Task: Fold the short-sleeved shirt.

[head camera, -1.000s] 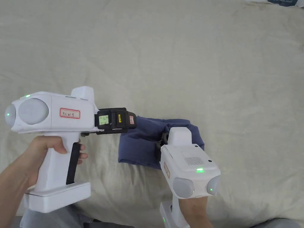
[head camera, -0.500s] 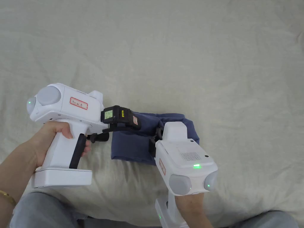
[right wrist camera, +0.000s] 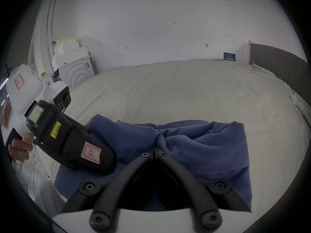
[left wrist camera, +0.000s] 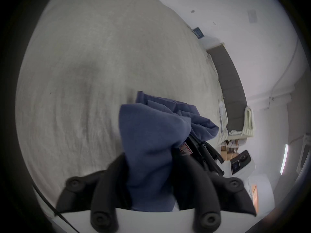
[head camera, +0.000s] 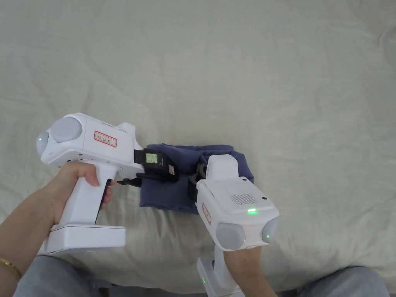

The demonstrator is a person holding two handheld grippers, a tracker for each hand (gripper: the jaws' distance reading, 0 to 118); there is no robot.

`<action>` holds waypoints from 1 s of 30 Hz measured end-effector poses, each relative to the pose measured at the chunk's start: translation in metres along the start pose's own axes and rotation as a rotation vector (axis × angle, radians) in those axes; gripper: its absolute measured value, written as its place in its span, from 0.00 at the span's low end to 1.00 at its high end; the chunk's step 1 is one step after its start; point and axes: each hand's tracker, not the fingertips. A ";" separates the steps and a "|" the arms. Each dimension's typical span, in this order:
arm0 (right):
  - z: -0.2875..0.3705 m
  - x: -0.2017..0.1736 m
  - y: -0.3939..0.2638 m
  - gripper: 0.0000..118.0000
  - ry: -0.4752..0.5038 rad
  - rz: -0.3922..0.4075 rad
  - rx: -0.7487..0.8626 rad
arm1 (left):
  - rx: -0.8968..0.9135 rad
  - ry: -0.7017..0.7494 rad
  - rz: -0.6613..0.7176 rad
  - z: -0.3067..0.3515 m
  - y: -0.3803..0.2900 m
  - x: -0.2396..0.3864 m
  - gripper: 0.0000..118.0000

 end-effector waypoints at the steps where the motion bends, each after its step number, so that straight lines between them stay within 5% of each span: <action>1: 0.001 0.001 0.002 0.00 0.006 -0.010 -0.004 | 0.007 0.006 -0.001 0.001 -0.001 0.003 0.19; 17: 0.131 0.055 0.079 0.00 -0.030 -0.065 0.279 | -0.002 0.171 -0.142 0.047 0.001 0.069 0.13; 30: 0.162 0.039 0.090 0.00 -0.047 -0.034 0.332 | 0.187 0.427 0.055 0.208 0.042 -0.053 0.13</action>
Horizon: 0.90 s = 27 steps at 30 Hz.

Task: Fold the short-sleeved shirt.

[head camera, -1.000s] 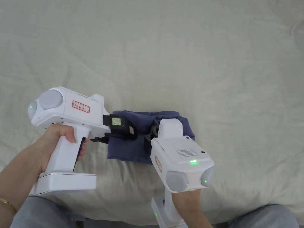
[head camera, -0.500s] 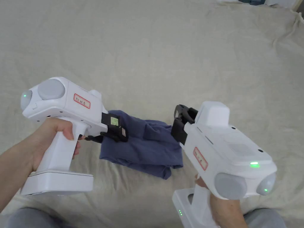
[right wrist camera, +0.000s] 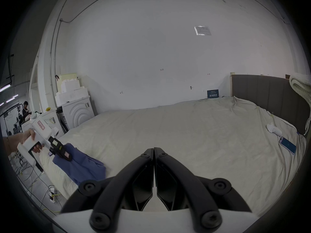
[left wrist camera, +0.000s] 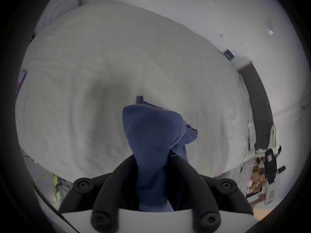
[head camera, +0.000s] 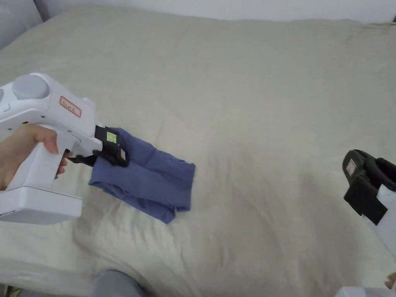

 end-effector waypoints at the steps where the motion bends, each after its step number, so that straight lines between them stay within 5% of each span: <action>1: -0.001 -0.003 0.000 0.00 0.000 0.005 -0.003 | 0.008 0.033 0.033 0.004 0.005 -0.015 0.13; 15: -0.026 -0.050 -0.003 0.00 -0.032 0.009 -0.047 | 0.030 0.227 0.203 0.016 0.061 -0.185 0.13; 21: -0.030 -0.055 0.000 0.00 -0.046 0.019 -0.045 | 0.034 0.352 0.135 0.018 0.067 -0.212 0.16; 22: -0.030 -0.055 0.000 0.00 -0.046 0.021 -0.045 | 0.040 0.367 0.143 0.018 0.067 -0.215 0.23; 26: -0.027 -0.057 0.000 0.00 -0.038 0.032 -0.048 | 0.160 0.588 0.085 0.019 0.060 -0.213 0.89; 27: -0.025 -0.056 0.001 0.00 -0.037 0.038 -0.046 | 0.181 0.607 0.073 0.022 0.058 -0.211 0.96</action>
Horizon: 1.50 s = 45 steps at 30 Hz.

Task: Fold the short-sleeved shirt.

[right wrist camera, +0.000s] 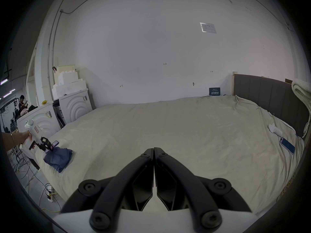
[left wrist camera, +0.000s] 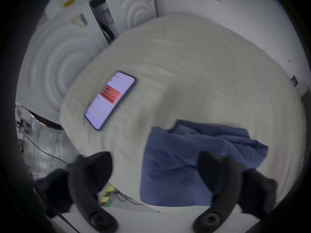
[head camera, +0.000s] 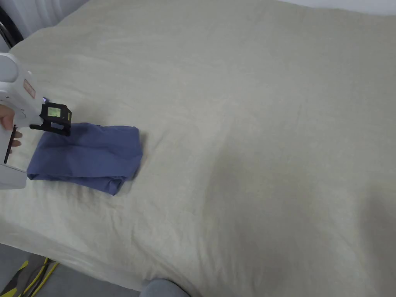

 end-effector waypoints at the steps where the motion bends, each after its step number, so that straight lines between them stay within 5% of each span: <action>1: 0.001 0.001 0.001 0.00 0.002 0.001 0.002 | 0.026 -0.003 0.001 0.005 -0.001 0.000 0.98; 9: 0.019 0.012 0.011 0.00 0.016 -0.010 0.055 | 0.591 0.084 0.157 0.083 -0.014 0.022 0.99; 19: 0.036 0.041 0.031 0.00 0.032 -0.004 0.135 | 0.996 -0.136 0.092 0.198 -0.071 0.144 1.00; 30: 0.043 0.096 0.064 0.00 -0.005 0.045 0.210 | 1.115 -0.297 -0.179 0.262 -0.156 0.293 1.00; 39: 0.055 0.132 0.061 0.00 -0.084 0.080 0.223 | 1.027 -0.512 -0.171 0.268 -0.210 0.350 1.00; 45: 0.060 0.141 0.042 0.00 -0.132 0.087 0.222 | 0.987 -0.502 -0.150 0.258 -0.242 0.354 1.00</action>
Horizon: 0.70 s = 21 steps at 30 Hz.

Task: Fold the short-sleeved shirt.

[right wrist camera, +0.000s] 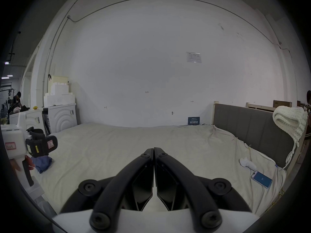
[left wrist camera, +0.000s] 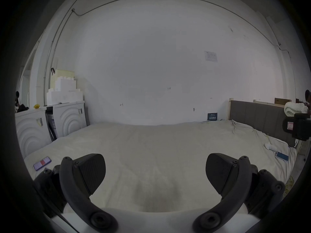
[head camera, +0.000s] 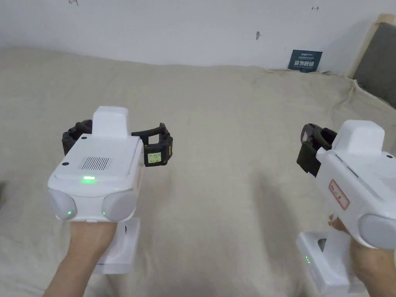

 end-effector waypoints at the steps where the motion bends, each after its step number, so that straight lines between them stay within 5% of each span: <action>1: 0.001 0.001 -0.004 0.00 -0.005 -0.009 -0.005 | -0.009 -0.018 0.012 0.001 -0.004 -0.001 1.00; 5: 0.003 0.001 -0.021 0.00 -0.012 -0.049 -0.036 | -0.006 -0.026 -0.035 0.008 -0.016 0.004 0.96; 8: 0.004 0.001 -0.031 0.00 -0.007 -0.079 -0.059 | 0.003 -0.030 -0.079 0.010 -0.020 0.007 0.67; 12: 0.006 -0.002 -0.040 0.00 -0.005 -0.096 -0.077 | -0.013 -0.043 -0.060 0.007 -0.022 0.005 0.48; 17: 0.007 -0.007 -0.047 0.00 0.005 -0.097 -0.094 | -0.029 -0.029 -0.060 0.005 -0.027 0.001 0.09; 21: 0.006 -0.009 -0.050 0.00 0.010 -0.099 -0.099 | -0.022 -0.012 -0.045 0.006 -0.028 -0.002 0.00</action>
